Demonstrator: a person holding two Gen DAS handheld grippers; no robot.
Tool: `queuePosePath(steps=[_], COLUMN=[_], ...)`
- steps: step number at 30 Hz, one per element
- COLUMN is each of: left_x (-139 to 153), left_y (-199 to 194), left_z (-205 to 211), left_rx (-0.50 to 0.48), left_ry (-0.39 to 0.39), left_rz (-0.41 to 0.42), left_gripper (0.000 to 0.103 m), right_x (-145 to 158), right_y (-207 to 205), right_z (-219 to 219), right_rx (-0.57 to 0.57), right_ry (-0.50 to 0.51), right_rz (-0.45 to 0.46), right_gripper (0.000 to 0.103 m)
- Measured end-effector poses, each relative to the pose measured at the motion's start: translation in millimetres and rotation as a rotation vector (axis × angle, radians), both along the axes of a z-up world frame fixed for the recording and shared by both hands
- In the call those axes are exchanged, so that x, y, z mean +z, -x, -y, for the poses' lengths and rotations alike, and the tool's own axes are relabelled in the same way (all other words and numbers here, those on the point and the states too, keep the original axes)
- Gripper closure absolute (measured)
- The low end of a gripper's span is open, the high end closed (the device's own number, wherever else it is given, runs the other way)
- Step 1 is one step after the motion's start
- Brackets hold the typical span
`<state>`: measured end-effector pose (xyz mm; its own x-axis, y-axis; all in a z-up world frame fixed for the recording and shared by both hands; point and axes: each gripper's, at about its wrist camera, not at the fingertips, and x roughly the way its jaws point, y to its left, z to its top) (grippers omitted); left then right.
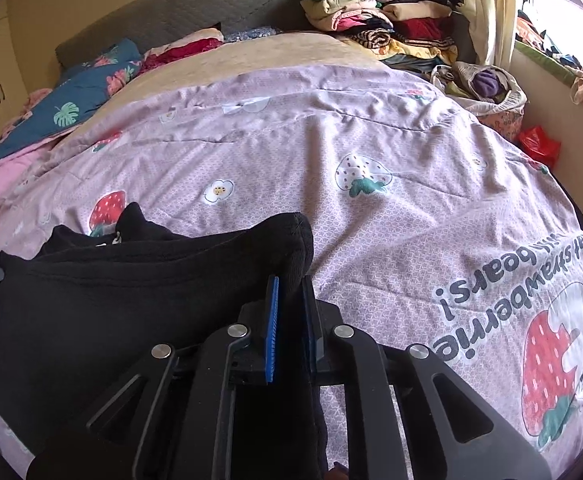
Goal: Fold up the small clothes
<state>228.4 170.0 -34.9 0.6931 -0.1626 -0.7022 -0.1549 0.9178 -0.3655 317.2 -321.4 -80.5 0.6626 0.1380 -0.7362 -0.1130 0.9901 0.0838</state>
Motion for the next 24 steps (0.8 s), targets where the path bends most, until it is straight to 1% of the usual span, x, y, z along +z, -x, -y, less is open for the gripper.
queuePosePath(steps=[3, 6, 8, 11, 13, 15, 16, 17, 18, 19, 21, 22, 23, 24], left_x=[16.3, 26.8, 24.4, 10.7, 6.3, 8.4, 10.2, 11.5, 12.8, 14.0, 16.7, 17.9, 20.1, 21.6], left_y=[10.3, 11.9, 8.5, 1.1, 1.0, 4.3, 5.5, 6.6, 7.8, 9.2, 12.5, 14.5, 17.5, 19.8], left_z=[-2.7, -1.8, -2.2, -1.2, 0.7, 0.0, 0.4, 1.2, 2.5, 3.8, 6.8, 7.8, 9.7, 10.9], left_rx=[0.019, 0.034, 0.043, 0.042, 0.039, 0.04, 0.043, 0.042, 0.039, 0.038, 0.025, 0.021, 0.015, 0.01], left_ry=[-0.004, -0.041, -0.059, -0.063, -0.075, -0.079, -0.089, -0.099, -0.11, -0.121, -0.128, -0.125, -0.128, -0.134], left_rz=[0.071, 0.103, 0.096, 0.044, 0.025, 0.026, 0.023, 0.021, 0.02, 0.016, 0.013, 0.016, 0.017, 0.016], left_gripper=[0.098, 0.098, 0.098, 0.098, 0.096, 0.092, 0.088, 0.085, 0.078, 0.074, 0.068, 0.064, 0.062, 0.059], right_x=[11.4, 17.1, 13.9, 4.0, -3.4, -7.1, -7.4, -7.0, -6.5, -5.6, -3.3, -2.5, -1.6, -0.7], right_y=[3.6, 0.8, -3.2, -7.3, -5.9, -3.2, -0.9, 2.2, 4.6, 8.1, 17.2, 22.2, 25.9, 31.8], right_z=[5.9, 11.6, 9.9, 3.4, 0.0, 0.4, 1.1, 2.5, 4.1, 5.8, 9.0, 10.4, 11.3, 12.9], right_rx=[-0.011, -0.038, -0.043, -0.042, -0.042, -0.04, -0.043, -0.048, -0.052, -0.052, -0.051, -0.052, -0.05, -0.046], right_ry=[-0.037, -0.067, -0.051, -0.009, 0.022, 0.028, 0.03, 0.027, 0.025, 0.018, 0.004, -0.001, -0.008, -0.022], right_rz=[0.05, 0.072, 0.06, 0.026, 0.007, -0.002, -0.006, -0.006, -0.004, 0.001, 0.009, 0.006, 0.005, 0.005], right_gripper=[0.096, 0.096, 0.096, 0.095, 0.095, 0.093, 0.087, 0.079, 0.073, 0.065, 0.062, 0.056, 0.051, 0.051])
